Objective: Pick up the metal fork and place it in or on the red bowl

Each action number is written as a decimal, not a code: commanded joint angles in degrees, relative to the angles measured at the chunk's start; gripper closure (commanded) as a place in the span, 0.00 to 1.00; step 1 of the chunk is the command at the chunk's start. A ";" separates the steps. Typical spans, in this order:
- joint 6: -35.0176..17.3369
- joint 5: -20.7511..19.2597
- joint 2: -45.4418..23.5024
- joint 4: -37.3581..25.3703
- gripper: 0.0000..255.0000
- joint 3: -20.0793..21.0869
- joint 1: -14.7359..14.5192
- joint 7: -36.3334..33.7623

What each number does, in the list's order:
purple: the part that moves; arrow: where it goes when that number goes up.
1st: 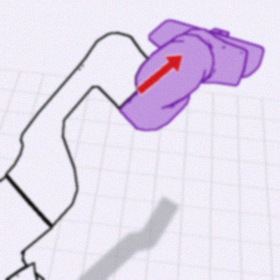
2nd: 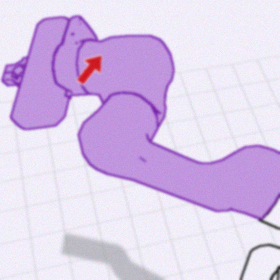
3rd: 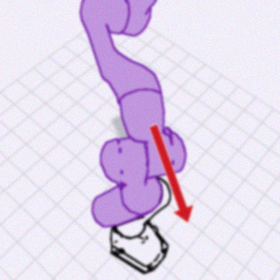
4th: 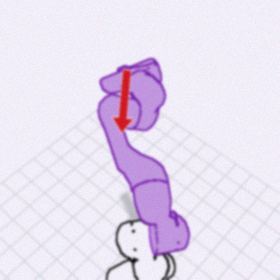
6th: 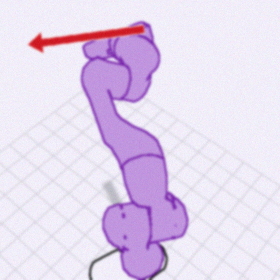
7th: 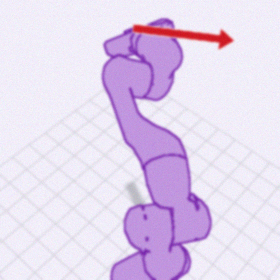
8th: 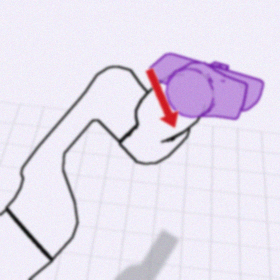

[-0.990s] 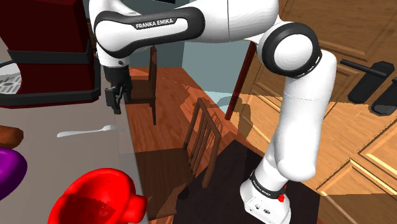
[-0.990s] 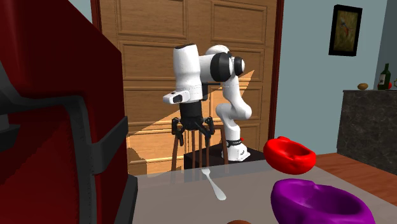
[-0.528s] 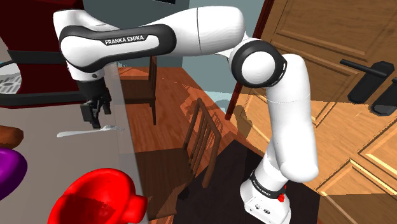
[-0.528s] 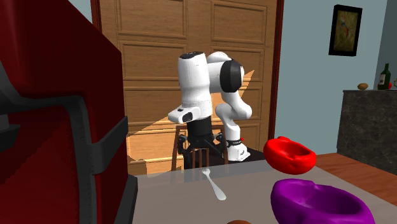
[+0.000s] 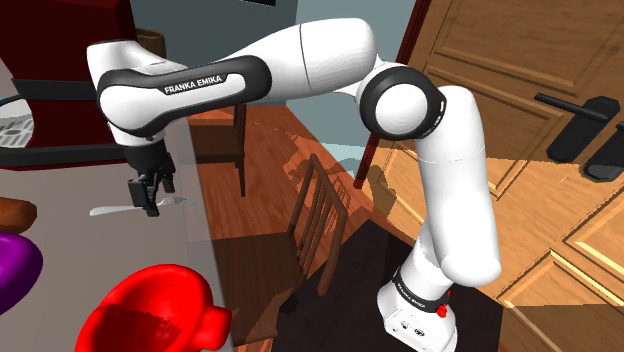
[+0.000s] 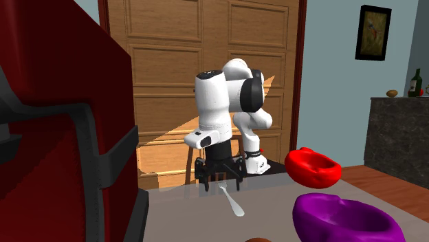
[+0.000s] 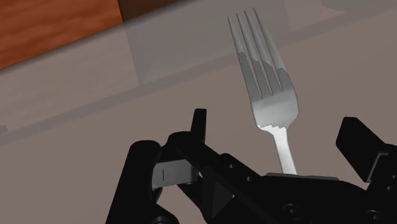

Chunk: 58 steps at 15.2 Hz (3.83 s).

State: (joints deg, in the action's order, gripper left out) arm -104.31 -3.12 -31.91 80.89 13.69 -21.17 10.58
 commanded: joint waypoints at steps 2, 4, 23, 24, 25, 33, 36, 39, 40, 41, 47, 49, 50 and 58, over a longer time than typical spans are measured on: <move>-0.34 -0.01 -0.01 0.31 0.00 -0.01 0.03 0.02; -0.34 -0.01 -0.01 0.31 0.00 -0.01 0.03 0.02; 3.71 0.21 1.01 -2.75 1.00 0.15 -0.03 -0.02; 4.41 0.24 1.14 -3.33 1.00 0.17 -0.05 -0.04; 5.12 0.27 1.25 -3.93 1.00 0.19 -0.08 -0.05; 11.08 0.37 1.60 -9.57 1.00 0.33 -0.37 -0.20; 13.48 0.35 1.45 -12.14 1.00 0.36 -0.55 -0.28; 16.00 0.29 1.10 -15.03 1.00 0.38 -0.78 -0.37; 16.88 0.26 0.93 -16.07 1.00 0.38 -0.87 -0.40; 17.77 0.23 0.74 -17.15 1.00 0.39 -0.97 -0.43; 23.63 -0.11 -1.13 -24.91 1.00 0.36 -1.76 -0.66; 25.87 -0.30 -2.14 -28.17 1.00 0.33 -2.14 -0.74; 26.43 -0.35 -2.41 -29.01 1.00 0.32 -2.24 -0.76; 15.04 3.46 15.08 -0.73 1.00 3.24 -3.53 -6.92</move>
State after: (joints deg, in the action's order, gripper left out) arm -88.31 -0.05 -18.31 77.83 16.60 -24.38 4.46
